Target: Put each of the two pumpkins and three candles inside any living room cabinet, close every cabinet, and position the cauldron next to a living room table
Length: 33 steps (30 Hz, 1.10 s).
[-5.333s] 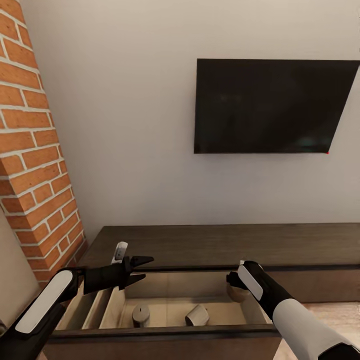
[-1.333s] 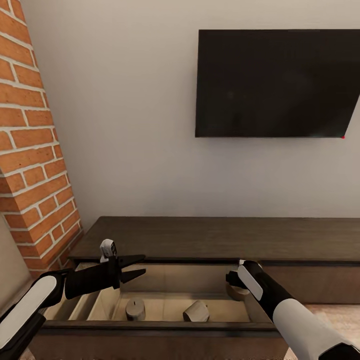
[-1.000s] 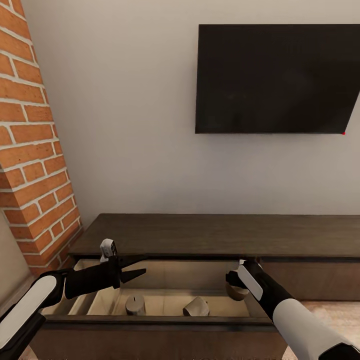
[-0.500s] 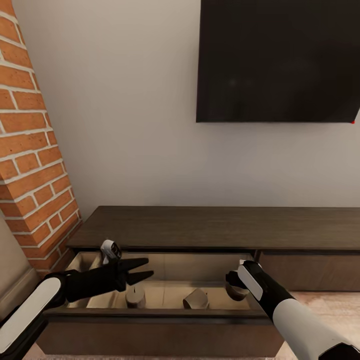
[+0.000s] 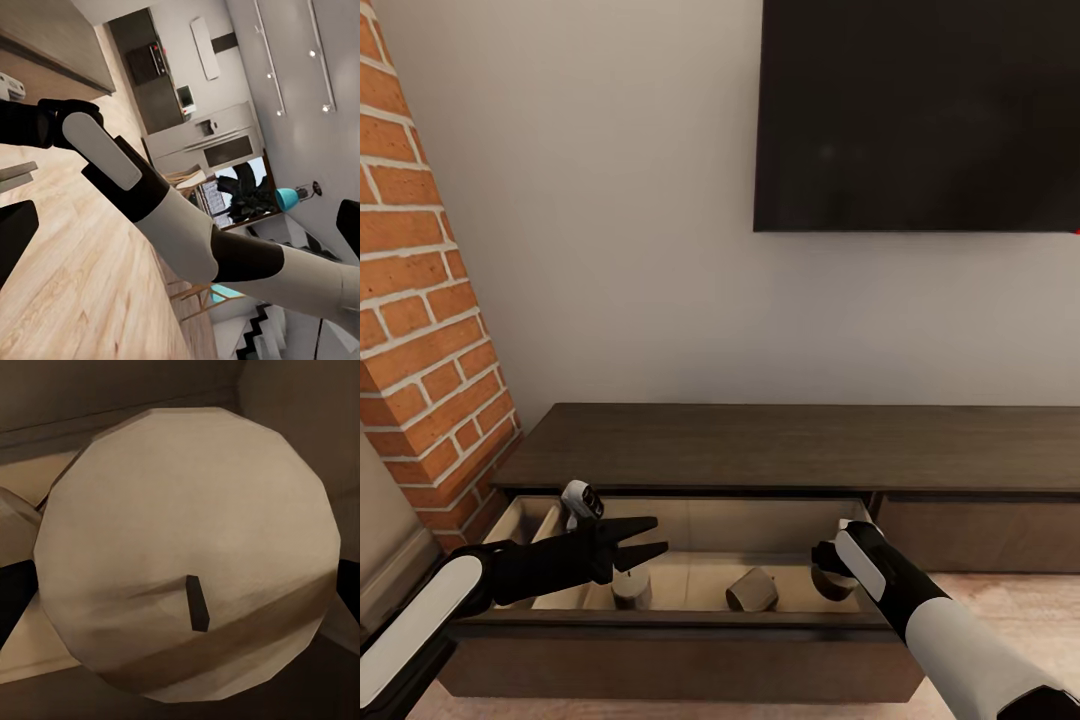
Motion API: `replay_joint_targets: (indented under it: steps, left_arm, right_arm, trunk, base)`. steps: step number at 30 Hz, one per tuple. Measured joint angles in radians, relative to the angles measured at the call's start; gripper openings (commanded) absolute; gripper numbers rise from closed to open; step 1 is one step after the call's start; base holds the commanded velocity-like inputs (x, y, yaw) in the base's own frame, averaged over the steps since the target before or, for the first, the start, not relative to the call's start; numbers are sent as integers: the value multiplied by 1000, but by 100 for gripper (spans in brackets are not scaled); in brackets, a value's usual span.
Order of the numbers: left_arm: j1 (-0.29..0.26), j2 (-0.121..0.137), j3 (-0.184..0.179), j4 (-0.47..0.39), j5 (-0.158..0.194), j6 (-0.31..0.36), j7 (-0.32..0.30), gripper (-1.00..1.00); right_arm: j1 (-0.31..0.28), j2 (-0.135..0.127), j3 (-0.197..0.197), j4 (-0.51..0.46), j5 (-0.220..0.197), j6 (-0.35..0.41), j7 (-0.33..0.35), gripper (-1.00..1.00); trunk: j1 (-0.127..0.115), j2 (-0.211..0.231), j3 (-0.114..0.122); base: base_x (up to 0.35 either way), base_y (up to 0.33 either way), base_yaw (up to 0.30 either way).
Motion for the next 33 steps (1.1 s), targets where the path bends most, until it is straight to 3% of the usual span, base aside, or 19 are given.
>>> replay_joint_targets:
  steps: [28,33]
  left_arm:
    - [0,0,0,0,0,0,1,100]
    - [0,0,0,0,-1,0,1,100]
  right_arm:
    - [0,1,0,0,0,-2,0,-100]
    - [0,2,0,0,-1,-1,0,-100]
  trunk:
    - [0,0,0]
    - [2,-1,-19]
  base:
    - [73,0,0]
    - [0,0,0]
